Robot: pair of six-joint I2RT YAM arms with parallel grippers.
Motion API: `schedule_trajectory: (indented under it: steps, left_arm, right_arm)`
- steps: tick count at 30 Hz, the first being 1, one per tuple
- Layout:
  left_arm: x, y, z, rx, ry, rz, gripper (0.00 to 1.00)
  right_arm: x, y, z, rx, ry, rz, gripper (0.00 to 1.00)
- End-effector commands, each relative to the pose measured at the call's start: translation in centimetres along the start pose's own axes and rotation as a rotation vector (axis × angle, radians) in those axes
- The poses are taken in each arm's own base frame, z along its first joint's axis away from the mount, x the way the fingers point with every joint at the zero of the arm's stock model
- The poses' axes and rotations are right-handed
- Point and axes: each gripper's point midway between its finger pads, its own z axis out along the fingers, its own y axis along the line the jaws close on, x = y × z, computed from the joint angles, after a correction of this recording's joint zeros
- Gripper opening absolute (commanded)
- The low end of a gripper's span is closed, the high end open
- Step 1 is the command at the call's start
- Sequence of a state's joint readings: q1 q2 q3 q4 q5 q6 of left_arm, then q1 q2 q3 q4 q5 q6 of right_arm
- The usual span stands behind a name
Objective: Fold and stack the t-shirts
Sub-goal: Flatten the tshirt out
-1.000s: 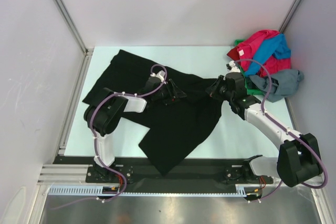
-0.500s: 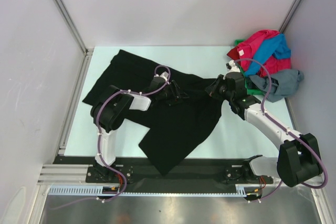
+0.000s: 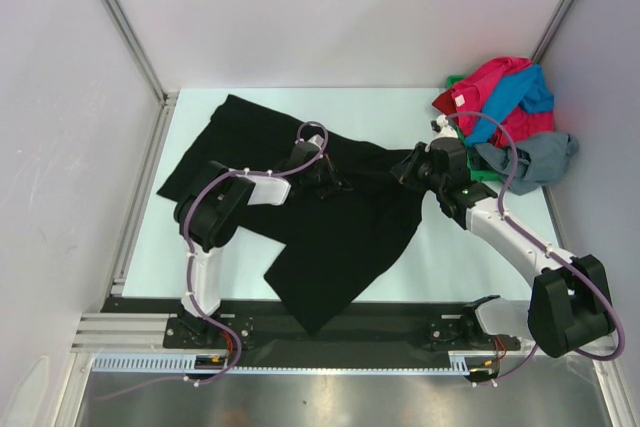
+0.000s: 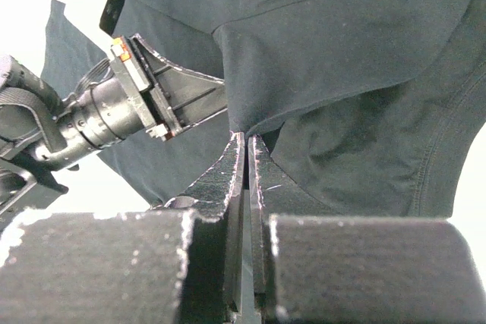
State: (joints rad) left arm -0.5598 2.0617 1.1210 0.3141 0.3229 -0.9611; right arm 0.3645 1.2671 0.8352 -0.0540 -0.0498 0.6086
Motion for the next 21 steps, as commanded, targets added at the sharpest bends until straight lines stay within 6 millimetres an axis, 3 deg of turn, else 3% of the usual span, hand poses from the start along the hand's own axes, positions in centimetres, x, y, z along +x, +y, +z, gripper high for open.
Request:
schedule_trajectory:
  steps: [1, 2, 4, 5, 6, 9, 13, 17, 19, 20, 21]
  left_arm:
    - [-1.5, -2.8, -2.1, 0.014, -0.041, 0.104, 0.00]
    - [-1.2, -3.2, -2.4, 0.030, -0.028, 0.113, 0.00]
    - [-0.5, -4.5, -3.4, 0.065, -0.048, 0.170, 0.18]
    - [0.1, -4.7, -3.4, 0.043, -0.076, 0.245, 0.28]
    - [0.7, -4.6, -3.6, 0.029, -0.082, 0.285, 0.46]
    - [2.1, -5.0, -4.0, -0.001, -0.107, 0.393, 0.58]
    - [4.1, -5.2, -4.1, 0.006, -0.103, 0.389, 0.74]
    - [5.0, -7.2, -3.4, 0.064, -0.140, 0.389, 0.74]
    - [4.4, -7.2, -2.6, 0.018, -0.191, 0.430, 0.72]
    - [4.2, -8.6, -2.2, 0.013, -0.203, 0.476, 0.72]
    - [4.6, -7.1, -1.7, -0.062, -0.179, 0.496, 0.72]
  right_arm:
    - [-1.4, 0.7, -0.9, -0.023, -0.051, -0.019, 0.02]
    - [-1.2, 0.6, -0.9, -0.021, -0.047, -0.019, 0.02]
    - [-1.3, 0.5, -0.9, -0.018, -0.049, -0.018, 0.02]
    - [-1.3, 0.5, -0.9, -0.020, -0.049, -0.017, 0.02]
    - [-1.3, 0.6, -0.9, -0.023, -0.050, -0.016, 0.02]
    - [-1.8, 0.9, -0.8, -0.021, -0.049, -0.012, 0.02]
    - [-2.2, 1.3, -0.7, -0.023, -0.050, -0.012, 0.02]
    - [-2.7, 1.5, -0.6, -0.028, -0.063, -0.010, 0.02]
    - [-2.9, 1.7, -0.7, -0.034, -0.066, -0.008, 0.02]
    - [-3.0, 1.7, -0.7, -0.035, -0.064, -0.009, 0.02]
    - [-3.1, 1.8, -0.8, -0.037, -0.068, -0.011, 0.02]
